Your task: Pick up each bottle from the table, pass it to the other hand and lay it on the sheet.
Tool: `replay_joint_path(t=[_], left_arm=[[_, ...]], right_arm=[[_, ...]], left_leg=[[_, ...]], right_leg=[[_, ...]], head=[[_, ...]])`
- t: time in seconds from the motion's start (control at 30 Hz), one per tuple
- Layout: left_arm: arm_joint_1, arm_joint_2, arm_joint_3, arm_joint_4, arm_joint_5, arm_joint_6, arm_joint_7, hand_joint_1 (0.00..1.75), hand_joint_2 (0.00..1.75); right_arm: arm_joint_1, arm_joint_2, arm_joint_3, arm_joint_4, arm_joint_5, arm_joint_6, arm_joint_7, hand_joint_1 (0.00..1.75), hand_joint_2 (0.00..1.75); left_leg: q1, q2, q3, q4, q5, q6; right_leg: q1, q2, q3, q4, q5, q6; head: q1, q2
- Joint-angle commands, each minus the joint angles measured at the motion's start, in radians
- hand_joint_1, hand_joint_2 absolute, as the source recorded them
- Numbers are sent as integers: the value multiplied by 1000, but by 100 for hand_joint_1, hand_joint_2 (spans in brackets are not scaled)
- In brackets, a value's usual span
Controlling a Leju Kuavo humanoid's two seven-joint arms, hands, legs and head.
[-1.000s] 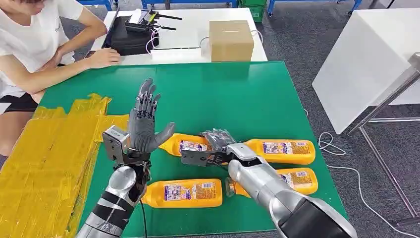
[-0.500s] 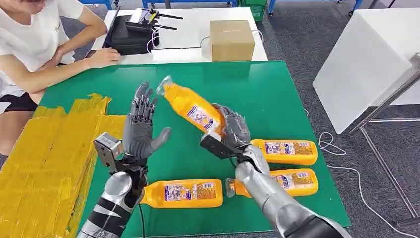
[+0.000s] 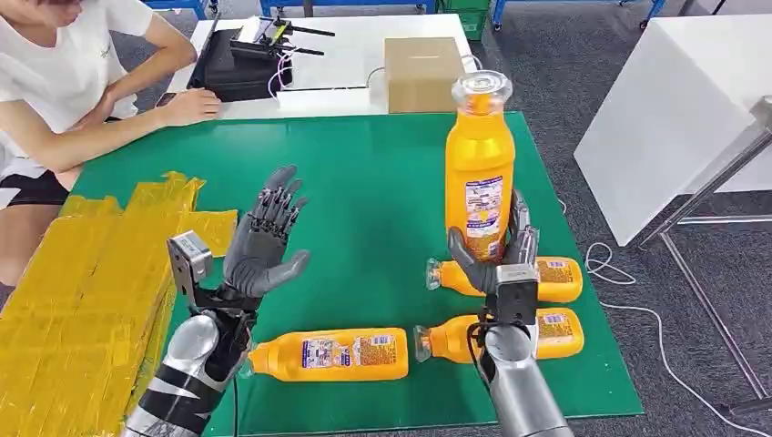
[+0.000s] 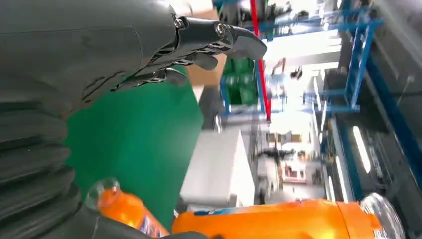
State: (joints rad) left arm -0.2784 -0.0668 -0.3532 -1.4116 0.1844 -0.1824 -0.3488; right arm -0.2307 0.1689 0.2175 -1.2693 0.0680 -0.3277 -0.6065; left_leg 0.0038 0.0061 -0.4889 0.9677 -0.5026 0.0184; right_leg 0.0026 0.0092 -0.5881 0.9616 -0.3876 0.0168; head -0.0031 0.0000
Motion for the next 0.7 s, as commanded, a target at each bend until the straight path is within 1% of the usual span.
replay_joint_path(t=[0.03, 0.07, 0.13, 0.17, 0.23, 0.37, 0.5, 0.53, 0.7], left_arm=[[-157, 45, -65, 155, 14, -42, 50, 0, 175], [-190, 42, -78, 175, 16, -42, 59, 0, 175], [-229, 34, -95, 194, 26, -41, 67, 0, 175], [-239, 33, -102, 201, 29, -40, 68, 0, 175], [-241, 31, -103, 202, 31, -40, 68, 0, 175], [-235, 34, -108, 198, 32, -39, 68, 0, 175], [-250, 32, -129, 202, 48, -34, 64, 0, 175], [-254, 30, -132, 203, 52, -33, 63, 0, 175], [-258, 23, -145, 208, 73, -36, 54, 0, 175]], right_arm=[[1, 1, 57, -46, 0, 68, -18, 175, 175], [-16, 2, 87, -16, 18, 76, -20, 175, 175], [-48, 5, 134, 39, 28, 96, -16, 175, 175], [-62, 4, 152, 65, 29, 109, -11, 175, 175], [-64, 9, 155, 72, 28, 107, -12, 175, 175], [-68, 3, 157, 77, 28, 113, -12, 175, 175], [-109, 6, 227, 142, 61, 140, -4, 175, 175], [-121, 8, 244, 162, 77, 136, -3, 175, 175], [-167, 23, 314, 247, 131, 115, 11, 175, 175]], left_leg=[[1, -3, 3, 0, -1, -1], [1, -2, 2, 0, -1, -1], [0, -1, 0, 0, 0, -1], [1, -1, 1, 1, 0, -1], [1, 0, 1, 0, 0, -1], [1, -1, 4, -1, -1, -1], [0, 1, 1, 0, 0, 0], [1, 1, 3, 0, -1, -1], [1, 1, 2, 0, 0, -1]], right_leg=[[1, -3, 3, 0, -1, 1], [1, -2, 3, 0, -1, 0], [0, -2, 0, 0, 0, 0], [1, -2, 1, 0, 0, 1], [1, 0, 1, 0, 0, 0], [1, -1, 4, 0, -1, 1], [0, 0, 2, 0, 0, 1], [1, 1, 3, 0, 0, 1], [1, 1, 2, 0, 0, 0]], head=[[0, 0], [0, 0], [0, 0], [0, 0], [0, 0], [0, 0], [0, 0], [0, 0], [0, 0]])
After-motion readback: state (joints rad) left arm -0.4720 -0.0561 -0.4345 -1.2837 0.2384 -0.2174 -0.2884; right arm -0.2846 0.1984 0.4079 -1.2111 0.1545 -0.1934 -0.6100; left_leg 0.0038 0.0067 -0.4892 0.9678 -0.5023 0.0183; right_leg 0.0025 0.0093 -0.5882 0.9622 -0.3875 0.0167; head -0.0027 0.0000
